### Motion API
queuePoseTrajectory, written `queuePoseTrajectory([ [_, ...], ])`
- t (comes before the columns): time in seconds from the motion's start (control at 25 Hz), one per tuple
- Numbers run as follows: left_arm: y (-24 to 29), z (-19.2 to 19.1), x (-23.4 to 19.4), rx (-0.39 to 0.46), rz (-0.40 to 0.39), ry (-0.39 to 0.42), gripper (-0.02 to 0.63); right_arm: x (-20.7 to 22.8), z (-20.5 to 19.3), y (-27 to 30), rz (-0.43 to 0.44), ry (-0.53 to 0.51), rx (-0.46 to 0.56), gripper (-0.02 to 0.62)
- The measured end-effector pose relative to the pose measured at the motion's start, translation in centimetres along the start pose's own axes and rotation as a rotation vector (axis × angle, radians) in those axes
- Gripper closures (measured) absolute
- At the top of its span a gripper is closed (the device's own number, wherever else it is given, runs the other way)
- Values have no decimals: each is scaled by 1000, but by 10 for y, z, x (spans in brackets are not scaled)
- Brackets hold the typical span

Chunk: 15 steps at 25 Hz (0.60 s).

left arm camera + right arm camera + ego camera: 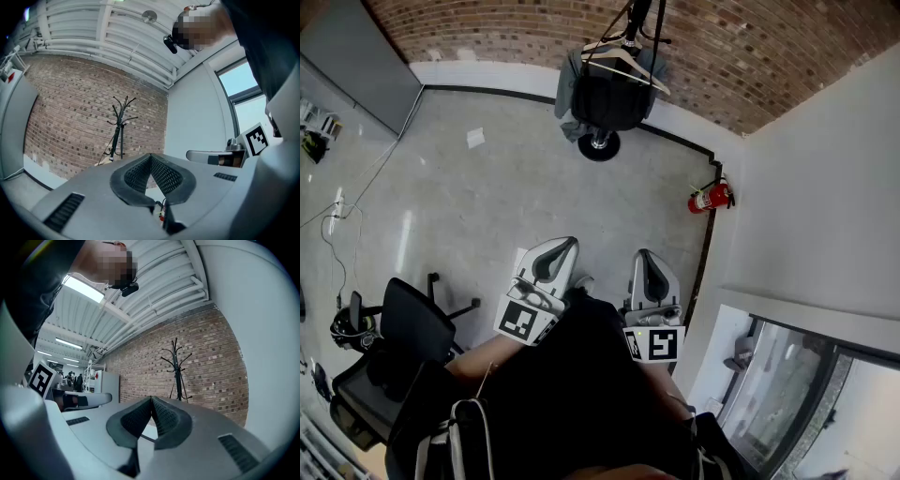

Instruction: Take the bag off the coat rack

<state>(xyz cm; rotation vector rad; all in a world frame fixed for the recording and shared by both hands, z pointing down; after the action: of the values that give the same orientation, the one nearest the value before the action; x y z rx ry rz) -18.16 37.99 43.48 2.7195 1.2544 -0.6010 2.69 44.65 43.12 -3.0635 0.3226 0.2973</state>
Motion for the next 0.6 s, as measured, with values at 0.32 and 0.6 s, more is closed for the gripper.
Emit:
queuePoseTrajectory([
  [0.32, 5, -3, 5, -5, 3, 6, 588, 5, -2, -1, 22, 10, 4, 575],
  [0.6, 9, -13, 13, -14, 10, 13, 588, 18, -14, -8, 26, 43, -32, 575],
])
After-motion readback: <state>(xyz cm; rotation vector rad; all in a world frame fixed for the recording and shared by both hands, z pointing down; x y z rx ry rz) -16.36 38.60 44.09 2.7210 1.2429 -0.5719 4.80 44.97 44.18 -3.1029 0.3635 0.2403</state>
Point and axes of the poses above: the fingertips, and each gripper's own axes: y forward along the fingers, x to its right, z out of its top, the point moved 10 cm from there along -y, backward along the fingers, and after that the axes turned 13 degrees about -y, right-handed, at the moved point
